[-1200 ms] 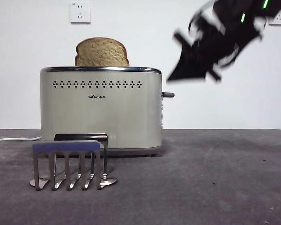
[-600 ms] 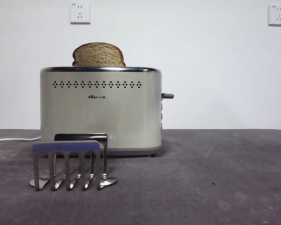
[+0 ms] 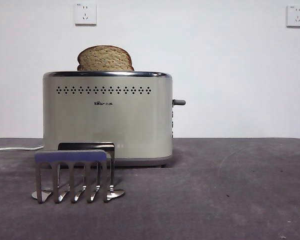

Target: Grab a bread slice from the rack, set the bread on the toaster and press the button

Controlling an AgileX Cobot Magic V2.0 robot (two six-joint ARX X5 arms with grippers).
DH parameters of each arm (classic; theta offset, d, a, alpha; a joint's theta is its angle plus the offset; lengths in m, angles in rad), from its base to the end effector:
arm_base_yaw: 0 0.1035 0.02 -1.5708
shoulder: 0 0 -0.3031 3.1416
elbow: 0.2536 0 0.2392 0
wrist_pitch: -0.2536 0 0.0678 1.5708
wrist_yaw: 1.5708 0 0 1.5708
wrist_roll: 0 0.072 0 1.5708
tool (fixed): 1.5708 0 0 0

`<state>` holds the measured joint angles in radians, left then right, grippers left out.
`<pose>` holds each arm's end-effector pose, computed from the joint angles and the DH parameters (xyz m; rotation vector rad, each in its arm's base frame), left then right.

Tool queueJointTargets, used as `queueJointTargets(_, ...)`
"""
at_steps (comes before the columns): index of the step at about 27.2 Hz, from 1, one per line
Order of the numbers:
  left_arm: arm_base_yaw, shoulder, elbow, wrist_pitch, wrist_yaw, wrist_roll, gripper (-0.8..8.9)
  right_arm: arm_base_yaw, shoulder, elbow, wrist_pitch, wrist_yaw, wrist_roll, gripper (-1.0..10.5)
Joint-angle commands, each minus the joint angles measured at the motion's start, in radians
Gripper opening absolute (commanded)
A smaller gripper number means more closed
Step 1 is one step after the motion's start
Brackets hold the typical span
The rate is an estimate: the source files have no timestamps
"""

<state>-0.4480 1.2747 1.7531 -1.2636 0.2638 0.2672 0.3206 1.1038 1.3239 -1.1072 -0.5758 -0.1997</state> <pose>0.1781 -0.1064 0.4562 0.3160 0.7041 -0.7780 0.1560 0.0931 0.3839 -0.0572 0.8202 0.9212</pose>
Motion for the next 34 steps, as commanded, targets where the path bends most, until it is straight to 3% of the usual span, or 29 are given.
queueJointTargets(1, -0.002, 0.0, 0.004, -0.018, 0.005, -0.005, 1.19, 0.003, 0.001, -0.004, 0.003, 0.0, -0.019, 0.0)
queueJointTargets(2, -0.002, 0.0, 0.004, -0.026, 0.005, -0.005, 0.09, 0.002, 0.001, -0.004, 0.003, 0.002, -0.019, 0.0)
queueJointTargets(3, -0.002, 0.0, 0.004, -0.032, 0.005, -0.005, -0.1, 0.002, 0.001, -0.004, 0.003, 0.002, -0.018, 0.0)
queueJointTargets(27, -0.003, 0.0, 0.004, -0.031, 0.003, -0.006, -0.04, 0.0, 0.001, -0.004, 0.003, 0.007, -0.019, 0.0)
queueJointTargets(34, 0.068, -0.052, 0.001, 0.128, -0.05, 0.038, -0.04, 0.0, 0.001, -0.004, 0.003, 0.006, -0.019, 0.0)
